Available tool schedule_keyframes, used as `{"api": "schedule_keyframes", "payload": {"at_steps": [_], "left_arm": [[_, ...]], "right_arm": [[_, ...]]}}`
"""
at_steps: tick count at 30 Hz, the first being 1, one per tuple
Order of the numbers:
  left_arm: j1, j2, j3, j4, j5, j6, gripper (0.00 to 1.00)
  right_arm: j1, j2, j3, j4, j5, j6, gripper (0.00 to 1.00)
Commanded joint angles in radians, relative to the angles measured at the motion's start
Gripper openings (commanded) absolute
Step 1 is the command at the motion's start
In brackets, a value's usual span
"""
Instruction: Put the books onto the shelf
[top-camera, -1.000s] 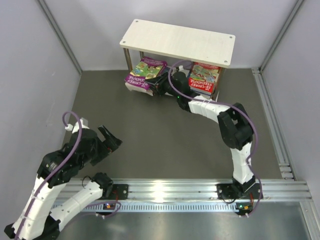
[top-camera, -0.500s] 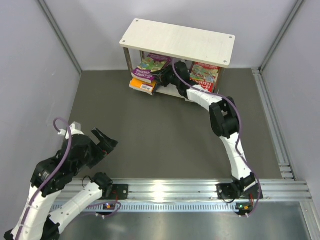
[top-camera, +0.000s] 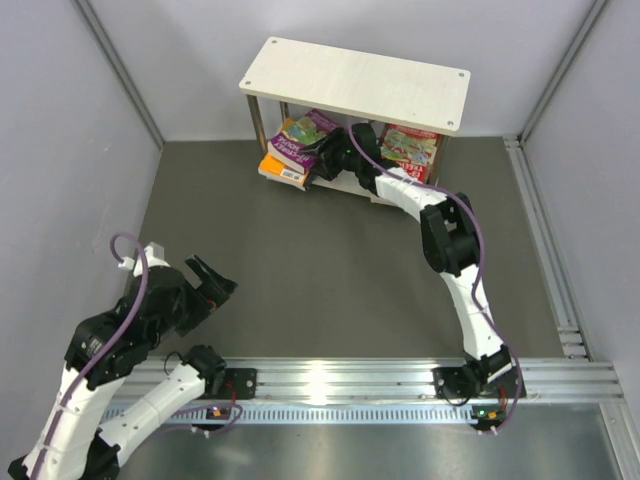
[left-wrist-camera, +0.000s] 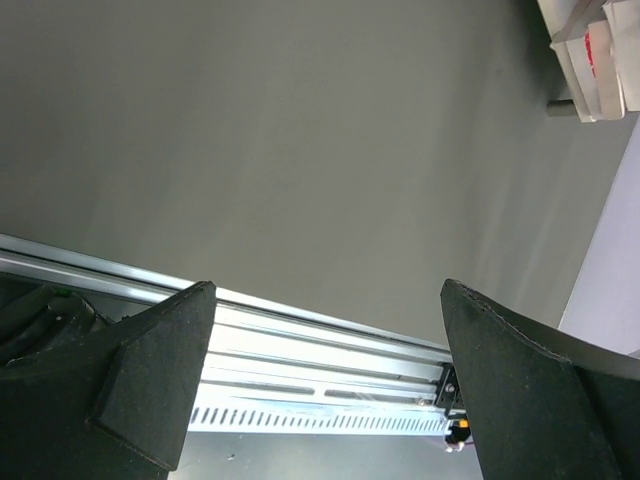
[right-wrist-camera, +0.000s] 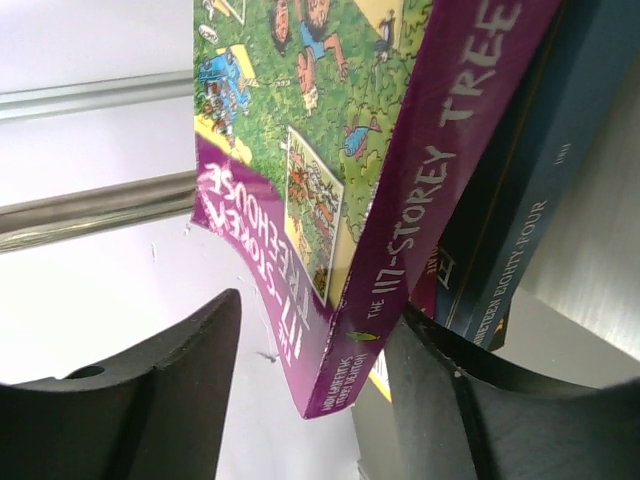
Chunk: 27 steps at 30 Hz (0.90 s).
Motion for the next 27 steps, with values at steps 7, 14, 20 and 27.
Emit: {"api": "schedule_keyframes", "payload": {"at_steps": [7, 14, 20, 27], "left_arm": [[-0.004, 0.011, -0.015, -0.018, 0.003, 0.003, 0.99], [-0.004, 0.014, -0.016, -0.005, 0.007, -0.009, 0.99], [-0.004, 0.008, -0.013, -0.002, 0.011, -0.020, 0.99], [-0.004, -0.003, -0.015, -0.002, 0.009, -0.035, 0.98]], "right_arm": [[0.002, -0.072, 0.093, -0.063, -0.112, -0.036, 0.64], [0.009, -0.077, 0.093, -0.103, -0.213, -0.055, 0.71], [0.009, -0.063, 0.090, -0.074, -0.316, -0.032, 0.75], [0.007, -0.109, 0.039, -0.083, -0.374, -0.056, 0.78]]}}
